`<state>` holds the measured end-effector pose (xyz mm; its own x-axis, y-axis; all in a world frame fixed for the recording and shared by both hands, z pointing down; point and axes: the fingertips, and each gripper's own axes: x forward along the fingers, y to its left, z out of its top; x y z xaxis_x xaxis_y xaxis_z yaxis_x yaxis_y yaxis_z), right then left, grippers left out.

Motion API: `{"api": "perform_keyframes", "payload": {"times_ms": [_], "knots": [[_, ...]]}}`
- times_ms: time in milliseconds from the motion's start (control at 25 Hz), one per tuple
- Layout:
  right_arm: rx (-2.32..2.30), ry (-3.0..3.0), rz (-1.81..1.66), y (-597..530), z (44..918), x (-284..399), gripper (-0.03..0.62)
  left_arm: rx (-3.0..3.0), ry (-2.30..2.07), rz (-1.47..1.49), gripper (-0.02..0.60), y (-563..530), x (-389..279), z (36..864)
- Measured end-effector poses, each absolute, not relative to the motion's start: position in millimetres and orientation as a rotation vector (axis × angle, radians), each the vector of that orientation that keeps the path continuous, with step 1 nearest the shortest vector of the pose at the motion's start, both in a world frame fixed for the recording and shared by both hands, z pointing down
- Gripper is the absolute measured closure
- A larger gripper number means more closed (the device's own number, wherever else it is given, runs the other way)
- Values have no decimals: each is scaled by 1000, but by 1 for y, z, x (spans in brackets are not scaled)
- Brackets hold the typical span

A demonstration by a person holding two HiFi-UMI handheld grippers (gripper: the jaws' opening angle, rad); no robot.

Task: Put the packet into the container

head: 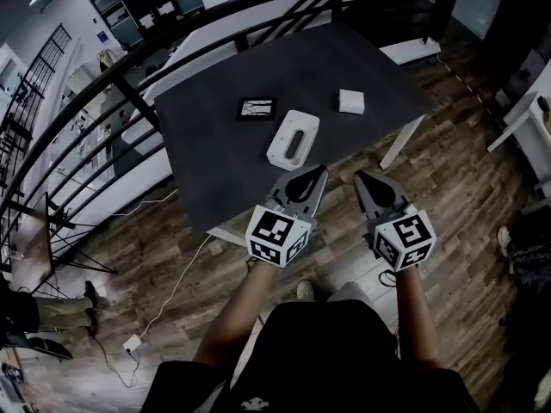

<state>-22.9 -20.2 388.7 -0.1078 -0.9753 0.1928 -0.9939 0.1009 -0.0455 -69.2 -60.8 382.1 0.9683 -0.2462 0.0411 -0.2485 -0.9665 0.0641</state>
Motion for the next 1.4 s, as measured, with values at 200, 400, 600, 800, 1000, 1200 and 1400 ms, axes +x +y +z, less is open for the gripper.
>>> {"api": "perform_keyframes", "payload": {"times_ms": [200,400,600,800,1000,1200,1400], "knots": [[2044,-2229,256,-32,395,3,589,3032,-375,81,575,-73,-52,394],[2022,-2266,271,-61,402,33,589,3041,-404,103,575,-96,-22,401],[2002,-2314,267,-104,402,80,589,3045,-445,138,575,-132,23,404],[1974,-2356,253,-141,398,135,589,3039,-485,147,575,-166,77,404],[1956,-2375,264,-171,401,188,589,3033,-513,169,575,-192,123,405],[1932,-2383,267,-193,401,226,589,3025,-554,158,575,-212,159,402],[1909,-2396,271,-216,403,256,589,3011,-605,175,575,-232,183,405]]}}
